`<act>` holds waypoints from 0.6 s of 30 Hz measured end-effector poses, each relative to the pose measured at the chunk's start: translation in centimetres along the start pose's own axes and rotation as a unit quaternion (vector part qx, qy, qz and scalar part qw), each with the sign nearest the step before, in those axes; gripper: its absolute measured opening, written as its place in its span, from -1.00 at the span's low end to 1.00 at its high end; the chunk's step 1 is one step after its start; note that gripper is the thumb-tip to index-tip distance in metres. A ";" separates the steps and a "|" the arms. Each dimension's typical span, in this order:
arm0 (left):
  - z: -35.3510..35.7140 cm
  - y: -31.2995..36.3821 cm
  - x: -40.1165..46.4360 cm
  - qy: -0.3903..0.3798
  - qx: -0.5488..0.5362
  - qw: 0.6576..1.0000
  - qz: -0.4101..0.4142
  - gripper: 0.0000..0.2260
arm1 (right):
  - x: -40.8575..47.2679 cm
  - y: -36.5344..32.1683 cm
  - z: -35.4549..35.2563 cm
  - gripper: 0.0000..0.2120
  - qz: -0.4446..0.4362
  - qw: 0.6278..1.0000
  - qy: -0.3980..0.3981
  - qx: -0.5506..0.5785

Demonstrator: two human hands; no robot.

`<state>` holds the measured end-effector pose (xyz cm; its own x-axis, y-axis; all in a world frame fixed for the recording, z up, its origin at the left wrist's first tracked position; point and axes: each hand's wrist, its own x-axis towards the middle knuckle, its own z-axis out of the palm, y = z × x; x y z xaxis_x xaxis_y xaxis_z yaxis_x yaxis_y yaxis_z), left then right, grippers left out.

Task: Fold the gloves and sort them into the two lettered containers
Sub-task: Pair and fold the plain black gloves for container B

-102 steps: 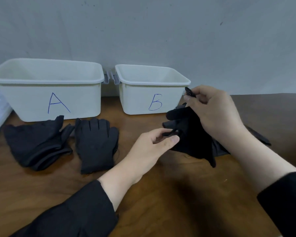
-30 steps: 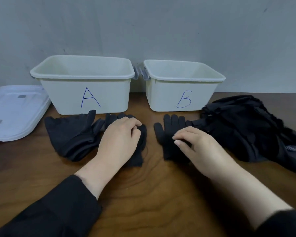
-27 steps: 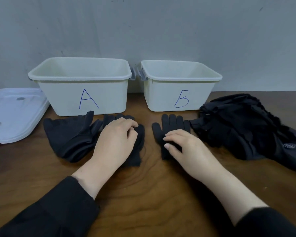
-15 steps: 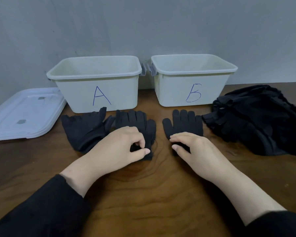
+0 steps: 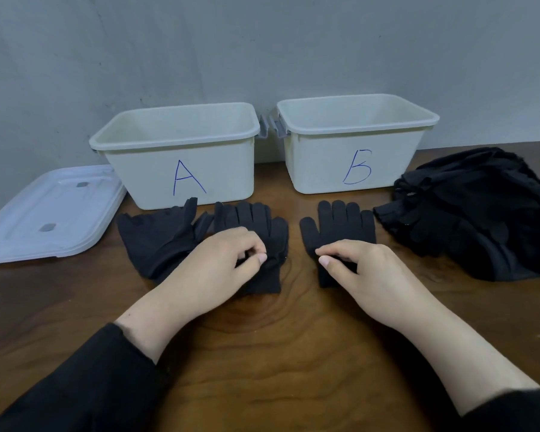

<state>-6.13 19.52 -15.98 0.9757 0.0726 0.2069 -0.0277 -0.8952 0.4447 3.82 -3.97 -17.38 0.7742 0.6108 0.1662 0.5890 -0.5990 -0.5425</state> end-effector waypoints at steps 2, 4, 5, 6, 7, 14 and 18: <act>-0.2 0.7 0.3 0.084 -0.040 0.995 -0.032 -0.89 | 0.0 0.1 0.0 -0.74 0.005 0.999 0.019 0.037; -0.6 1.8 0.9 0.170 -0.086 0.980 -0.063 -0.88 | 0.0 -0.2 -0.2 -0.77 0.011 0.993 0.072 0.094; -0.7 2.5 1.4 0.212 -0.102 0.970 -0.066 -0.88 | 0.1 -0.5 -0.3 -0.78 0.014 0.985 0.105 0.137; -0.7 3.3 1.9 0.247 -0.113 0.960 -0.062 -0.89 | 0.1 -1.0 -0.4 -0.78 0.017 0.973 0.131 0.188; -0.6 4.1 2.4 0.271 -0.123 0.953 -0.055 -0.89 | 0.2 -1.8 -0.4 -0.76 0.019 0.959 0.140 0.247; 2.9 8.0 3.3 0.102 -0.293 0.950 -0.018 -0.72 | 0.8 -4.4 -0.2 -0.68 0.111 0.818 0.084 0.558; 2.9 6.2 3.0 0.166 -0.274 0.947 -0.015 -0.76 | 2.3 -3.0 -3.2 -0.77 0.154 0.873 0.136 0.443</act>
<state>-2.74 12.94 -15.13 0.8579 0.3104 0.4095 -0.1985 -0.5348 0.8213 4.55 -2.46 -12.73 0.9616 0.2732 0.0244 0.0264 -0.0036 -0.9996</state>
